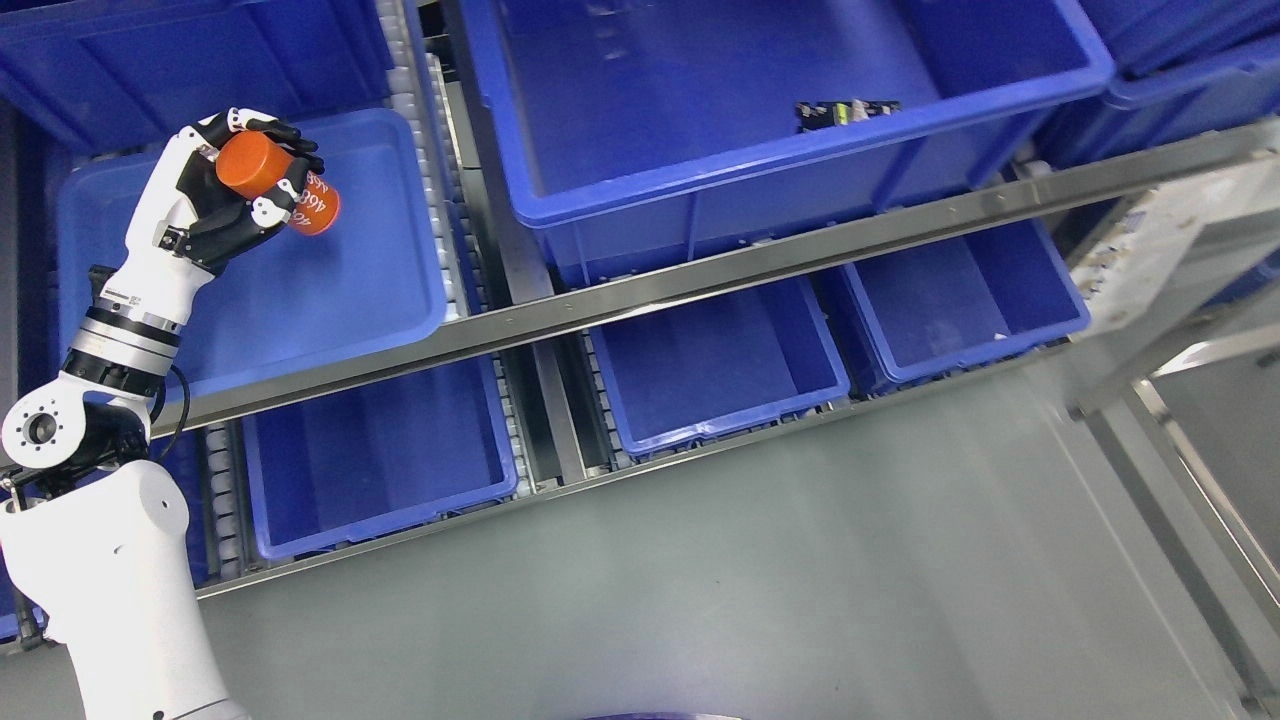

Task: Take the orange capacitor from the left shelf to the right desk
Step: 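Lift the orange capacitor up out of the blue bin, then carry the capacitor in the left hand while turning toward the steel table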

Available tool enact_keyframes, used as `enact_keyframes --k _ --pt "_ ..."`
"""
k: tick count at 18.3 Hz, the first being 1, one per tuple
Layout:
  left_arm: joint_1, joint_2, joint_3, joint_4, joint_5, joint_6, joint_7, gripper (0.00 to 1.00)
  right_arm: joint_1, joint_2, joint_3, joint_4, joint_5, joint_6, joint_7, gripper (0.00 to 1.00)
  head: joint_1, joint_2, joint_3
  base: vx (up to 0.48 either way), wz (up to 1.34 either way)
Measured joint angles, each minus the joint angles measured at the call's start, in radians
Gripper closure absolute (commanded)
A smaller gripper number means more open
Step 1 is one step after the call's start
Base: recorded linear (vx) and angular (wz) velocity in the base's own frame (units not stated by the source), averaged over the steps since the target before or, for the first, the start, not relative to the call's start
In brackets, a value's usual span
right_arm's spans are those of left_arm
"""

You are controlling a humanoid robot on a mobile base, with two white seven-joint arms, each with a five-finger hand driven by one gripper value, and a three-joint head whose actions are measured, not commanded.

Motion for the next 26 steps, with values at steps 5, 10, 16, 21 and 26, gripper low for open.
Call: enact_keyframes --k 5,10,16,21,26 --pt "-0.002 -0.003 0.014 -0.019 0.008 0.048 0.000 0.97 0.000 0.000 0.000 0.000 0.000 -0.006 0.000 0.00 0.0000 0.000 0.000 -0.090 -0.25" --pt "-0.007 0.002 0.028 -0.045 0.020 0.095 -0.005 0.97 0.000 0.000 0.000 0.000 0.000 -0.007 0.000 0.00 0.0000 0.000 0.000 -0.079 -0.13" --pt "-0.007 0.018 0.048 -0.079 0.033 0.153 -0.015 0.97 0.000 0.000 0.000 0.000 0.000 -0.007 0.000 0.00 0.0000 0.000 0.000 -0.083 -0.13" --pt "-0.010 0.062 0.076 -0.107 0.060 0.178 -0.053 0.97 0.000 0.000 0.000 0.000 0.000 -0.007 0.000 0.00 0.0000 0.000 0.000 -0.113 -0.23" --pt "-0.035 0.160 0.116 -0.126 0.166 0.239 -0.061 0.96 0.000 0.000 0.000 0.000 0.000 -0.008 0.000 0.00 0.0000 0.000 0.000 -0.122 -0.31"
